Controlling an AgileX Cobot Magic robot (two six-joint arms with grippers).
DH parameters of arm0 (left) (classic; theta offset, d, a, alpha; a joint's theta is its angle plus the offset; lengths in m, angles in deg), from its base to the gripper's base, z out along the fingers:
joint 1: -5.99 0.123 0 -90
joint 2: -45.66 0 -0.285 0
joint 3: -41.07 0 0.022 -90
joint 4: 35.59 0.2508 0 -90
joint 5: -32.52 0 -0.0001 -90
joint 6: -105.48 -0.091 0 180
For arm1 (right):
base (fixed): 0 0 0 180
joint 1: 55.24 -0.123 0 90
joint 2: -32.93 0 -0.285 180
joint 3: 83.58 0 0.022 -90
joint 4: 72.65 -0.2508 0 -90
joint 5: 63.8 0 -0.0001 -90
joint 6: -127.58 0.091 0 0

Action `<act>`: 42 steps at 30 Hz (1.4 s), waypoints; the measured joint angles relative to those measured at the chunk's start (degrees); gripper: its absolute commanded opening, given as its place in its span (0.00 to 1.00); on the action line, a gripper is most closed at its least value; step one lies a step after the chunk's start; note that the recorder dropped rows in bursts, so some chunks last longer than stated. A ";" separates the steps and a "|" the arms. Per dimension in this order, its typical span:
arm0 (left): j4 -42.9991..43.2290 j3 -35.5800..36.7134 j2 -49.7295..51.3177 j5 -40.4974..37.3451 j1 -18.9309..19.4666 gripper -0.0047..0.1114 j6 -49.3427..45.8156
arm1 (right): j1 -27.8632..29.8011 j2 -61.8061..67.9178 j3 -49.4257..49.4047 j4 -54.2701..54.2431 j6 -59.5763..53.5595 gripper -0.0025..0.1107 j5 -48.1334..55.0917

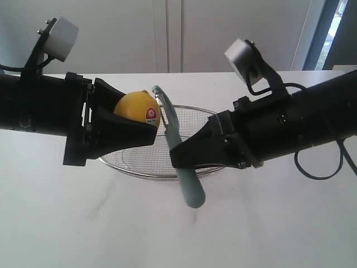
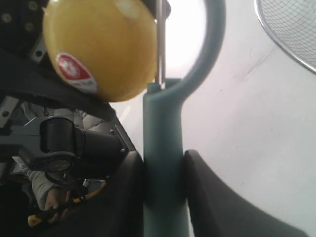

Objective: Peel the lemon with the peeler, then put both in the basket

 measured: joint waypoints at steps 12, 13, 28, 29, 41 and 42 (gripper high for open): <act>0.00 0.00 0.00 0.00 0.00 0.04 0.00 | 0.00 -5.29 0.00 2.46 4.58 0.02 -3.48; 0.00 0.00 0.00 0.00 0.00 0.04 0.00 | 0.00 -5.29 0.00 3.21 5.35 0.02 -4.05; 0.00 0.00 0.00 -0.35 0.00 0.04 0.00 | 0.00 1.06 0.00 4.99 6.91 0.02 -3.14; 0.00 0.00 0.00 -0.35 0.00 0.04 0.00 | 0.00 1.20 0.00 4.99 6.78 0.02 -2.81; 0.00 0.00 0.00 -0.35 0.00 0.04 0.00 | 0.00 1.98 0.00 1.90 3.39 0.02 1.22; 0.00 0.00 0.00 -0.35 0.00 0.04 0.00 | 0.00 1.98 0.00 1.46 3.24 0.02 1.67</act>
